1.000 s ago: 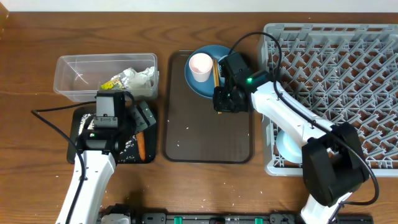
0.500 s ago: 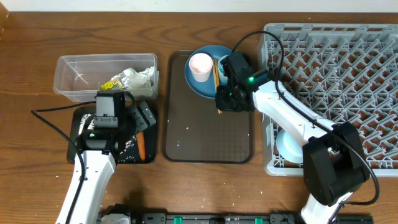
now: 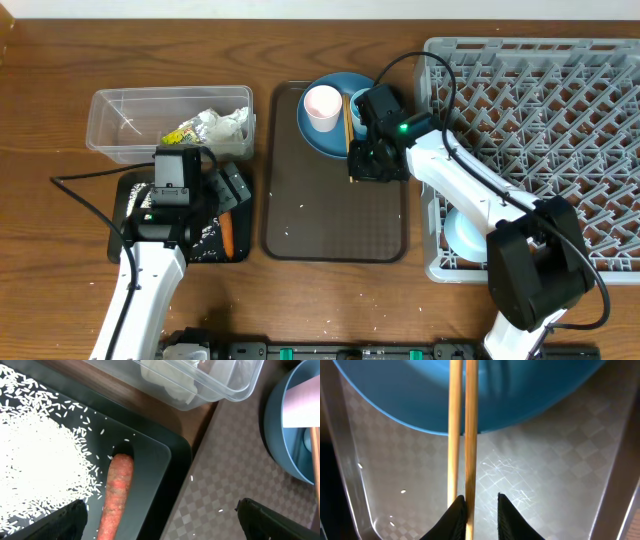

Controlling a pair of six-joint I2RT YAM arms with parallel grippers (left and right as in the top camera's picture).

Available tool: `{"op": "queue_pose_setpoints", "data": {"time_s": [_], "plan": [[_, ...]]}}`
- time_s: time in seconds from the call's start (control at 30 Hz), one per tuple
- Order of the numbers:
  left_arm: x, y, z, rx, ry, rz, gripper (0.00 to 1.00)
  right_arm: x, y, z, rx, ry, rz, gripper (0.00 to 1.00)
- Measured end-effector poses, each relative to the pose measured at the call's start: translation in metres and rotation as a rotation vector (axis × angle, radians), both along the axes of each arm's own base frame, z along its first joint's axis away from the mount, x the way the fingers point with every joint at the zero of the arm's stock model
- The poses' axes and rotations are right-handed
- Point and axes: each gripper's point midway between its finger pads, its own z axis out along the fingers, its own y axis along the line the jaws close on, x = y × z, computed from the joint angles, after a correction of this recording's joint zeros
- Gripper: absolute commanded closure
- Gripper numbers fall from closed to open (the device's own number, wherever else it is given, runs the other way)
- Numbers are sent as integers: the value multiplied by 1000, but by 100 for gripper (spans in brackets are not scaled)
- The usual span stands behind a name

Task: Sort waste into correct bins and load items into the dishwasher rack
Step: 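Lower the right gripper and grasp the wooden chopsticks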

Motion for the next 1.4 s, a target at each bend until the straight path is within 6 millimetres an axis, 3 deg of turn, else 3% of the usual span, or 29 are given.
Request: {"op": "queue_pose_setpoints", "data": {"time_s": [0.17,0.5,0.87,1.4], "plan": [[0,0,0,0,0,0,2,-1,-2,-1,-9,5,-1,87],[0,0,0,0,0,0,2,6,0,1,-6,-28,-5,85],[0,0,0,0,0,0,2,4,-2,0,-16,-24,4,98],[0,0,0,0,0,0,2,-2,-2,-1,-22,-10,52,99]]}}
